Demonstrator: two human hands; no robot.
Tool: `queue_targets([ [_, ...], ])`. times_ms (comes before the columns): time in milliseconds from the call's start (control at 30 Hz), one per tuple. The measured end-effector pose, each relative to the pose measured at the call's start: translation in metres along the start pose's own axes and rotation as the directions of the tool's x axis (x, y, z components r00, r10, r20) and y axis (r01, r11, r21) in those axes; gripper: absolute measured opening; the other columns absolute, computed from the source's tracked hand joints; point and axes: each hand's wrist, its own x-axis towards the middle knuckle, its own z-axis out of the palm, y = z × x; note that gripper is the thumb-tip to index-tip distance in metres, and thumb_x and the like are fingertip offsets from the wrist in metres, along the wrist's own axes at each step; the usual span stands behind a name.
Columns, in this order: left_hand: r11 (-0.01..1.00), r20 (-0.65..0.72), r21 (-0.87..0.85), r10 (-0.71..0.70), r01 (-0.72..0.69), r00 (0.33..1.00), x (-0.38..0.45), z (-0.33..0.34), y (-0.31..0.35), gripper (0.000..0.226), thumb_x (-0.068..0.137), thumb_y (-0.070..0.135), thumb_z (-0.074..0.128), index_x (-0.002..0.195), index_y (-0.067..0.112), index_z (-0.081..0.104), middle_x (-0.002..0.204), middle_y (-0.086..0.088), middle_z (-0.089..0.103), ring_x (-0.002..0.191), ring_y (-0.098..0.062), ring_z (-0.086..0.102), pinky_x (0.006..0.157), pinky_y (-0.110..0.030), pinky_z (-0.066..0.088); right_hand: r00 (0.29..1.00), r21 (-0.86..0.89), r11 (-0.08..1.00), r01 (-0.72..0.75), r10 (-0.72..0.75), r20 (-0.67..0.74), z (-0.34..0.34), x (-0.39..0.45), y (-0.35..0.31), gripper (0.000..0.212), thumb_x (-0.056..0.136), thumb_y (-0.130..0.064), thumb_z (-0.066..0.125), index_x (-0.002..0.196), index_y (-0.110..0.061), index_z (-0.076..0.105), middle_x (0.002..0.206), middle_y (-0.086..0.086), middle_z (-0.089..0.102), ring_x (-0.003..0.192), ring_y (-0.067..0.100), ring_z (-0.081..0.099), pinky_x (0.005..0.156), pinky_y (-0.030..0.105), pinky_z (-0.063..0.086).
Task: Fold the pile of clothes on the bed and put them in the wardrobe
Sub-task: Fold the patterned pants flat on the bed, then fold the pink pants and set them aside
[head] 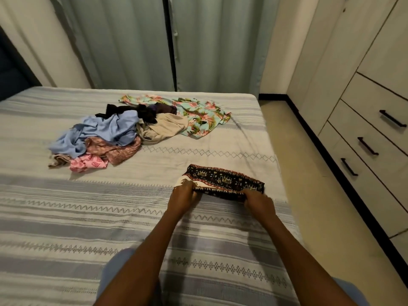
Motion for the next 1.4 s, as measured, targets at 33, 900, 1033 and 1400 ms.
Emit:
queue_targets([
  [33, 0.996, -0.019, -0.077, -0.045, 0.043, 0.999, -0.006, -0.014, -0.013, 0.015, 0.095, 0.020, 0.061, 0.104, 0.009, 0.061, 0.094, -0.005, 0.064, 0.080, -0.022, 0.060, 0.068, -0.033, 0.049, 1.000, 0.009, 1.000, 0.025, -0.025, 0.019, -0.005, 0.004, -0.017, 0.035, 0.097, -0.011, 0.043, 0.127, -0.021, 0.058, 0.112, 0.007, 0.068, 0.084, 0.028, 0.063, 0.064, 0.031, 0.044],
  [900, 0.707, -0.798, -0.422, -0.586, 0.568, 0.137, -0.362, -0.360, -0.358, 0.028, 0.091, 0.007, 0.055, 0.116, 0.010, 0.068, 0.108, -0.009, 0.071, 0.102, -0.027, 0.063, 0.085, -0.024, 0.045, 0.512, 0.511, 0.395, 0.764, -0.852, -0.107, -0.020, -0.033, -0.694, 0.039, 0.090, -0.010, 0.053, 0.122, -0.027, 0.067, 0.122, 0.002, 0.068, 0.108, 0.024, 0.063, 0.091, 0.035, 0.050],
  [1033, 0.696, -0.836, -0.419, -0.547, 0.583, 0.052, -0.405, -0.336, -0.357, 0.026, 0.093, 0.004, 0.058, 0.117, 0.011, 0.065, 0.113, -0.003, 0.067, 0.104, -0.022, 0.060, 0.085, -0.021, 0.041, 0.396, 0.422, 0.288, 0.860, -0.898, -0.193, 0.020, -0.057, -0.718, 0.045, 0.093, -0.005, 0.052, 0.127, -0.032, 0.065, 0.133, -0.002, 0.063, 0.118, 0.022, 0.059, 0.093, 0.037, 0.051],
  [1400, 0.364, -0.599, -0.283, -0.789, 0.887, 0.133, -0.490, -0.098, -0.349, 0.023, 0.086, 0.010, 0.069, 0.108, 0.017, 0.070, 0.105, -0.005, 0.072, 0.087, -0.032, 0.065, 0.070, -0.038, 0.052, 0.304, 0.124, 0.370, 0.921, -0.880, 0.363, 0.189, -0.101, -0.613, 0.050, 0.103, -0.021, 0.041, 0.150, -0.038, 0.036, 0.156, -0.008, 0.037, 0.136, 0.025, 0.044, 0.100, 0.050, 0.048],
])
